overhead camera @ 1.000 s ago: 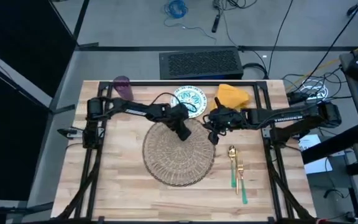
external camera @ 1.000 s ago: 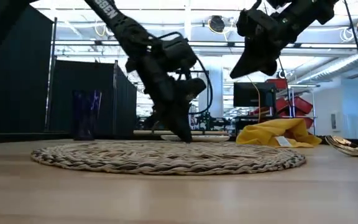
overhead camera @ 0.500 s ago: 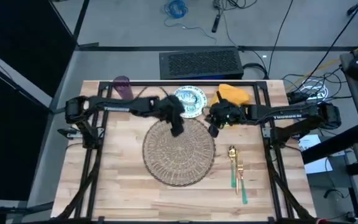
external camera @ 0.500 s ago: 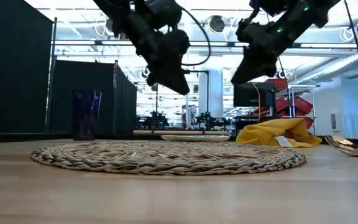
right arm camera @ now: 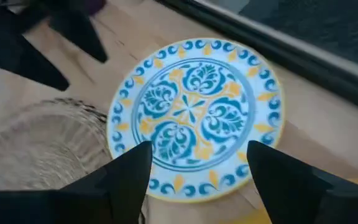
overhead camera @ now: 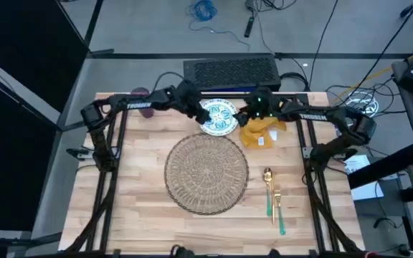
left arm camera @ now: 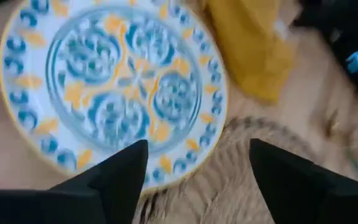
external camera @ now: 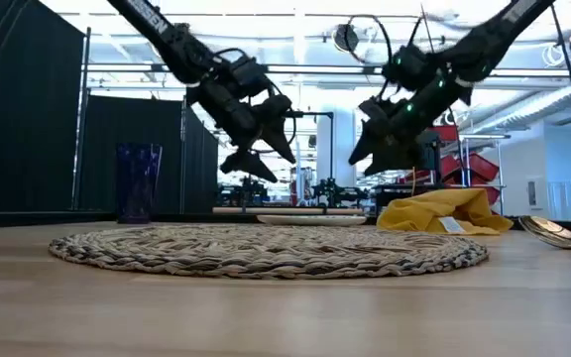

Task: Set table place
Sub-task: Put the white patterned plate on the tablemat

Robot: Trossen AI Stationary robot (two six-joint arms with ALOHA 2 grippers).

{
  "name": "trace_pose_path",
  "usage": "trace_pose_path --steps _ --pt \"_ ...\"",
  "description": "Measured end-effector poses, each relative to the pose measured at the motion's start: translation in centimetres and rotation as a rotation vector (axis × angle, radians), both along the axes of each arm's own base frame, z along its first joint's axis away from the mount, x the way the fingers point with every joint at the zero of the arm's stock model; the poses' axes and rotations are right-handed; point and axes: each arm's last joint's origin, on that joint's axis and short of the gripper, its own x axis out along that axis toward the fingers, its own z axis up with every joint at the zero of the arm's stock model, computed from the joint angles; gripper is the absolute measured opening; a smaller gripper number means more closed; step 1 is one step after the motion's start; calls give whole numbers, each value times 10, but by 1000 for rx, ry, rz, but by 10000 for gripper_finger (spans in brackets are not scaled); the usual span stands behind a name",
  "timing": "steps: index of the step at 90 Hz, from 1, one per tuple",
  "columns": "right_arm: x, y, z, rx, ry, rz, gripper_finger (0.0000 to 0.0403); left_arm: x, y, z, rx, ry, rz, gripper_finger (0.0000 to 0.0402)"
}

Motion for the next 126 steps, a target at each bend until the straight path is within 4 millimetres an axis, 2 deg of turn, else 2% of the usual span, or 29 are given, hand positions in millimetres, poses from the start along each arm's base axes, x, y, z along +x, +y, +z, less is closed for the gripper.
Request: trace_pose_path --steps 12,33,45,59,65,77,93,126 --pt "-1 -17 -18 51 -21 -1 225 -13 18 -4 -13 10 38 268" --pt "-13 -33 -39 137 16 0 211 -36 41 -7 -36 57 112 268" --pt "-19 -37 -42 143 37 -10 211 -37 48 -25 -70 93 131 268" --pt "-25 -40 -45 161 70 -31 211 -28 54 -54 -130 80 119 268" --pt "-26 -39 -48 168 96 -35 211 -20 52 -61 -168 46 100 268" --pt "-23 -38 -58 190 119 -29 210 -9 51 -51 -136 -48 67 267" --pt "-18 -40 -70 222 118 -30 209 -6 47 -53 -155 -44 69 267" --pt "-2 -40 -61 215 118 4 156 -8 46 -55 -175 -5 98 267"
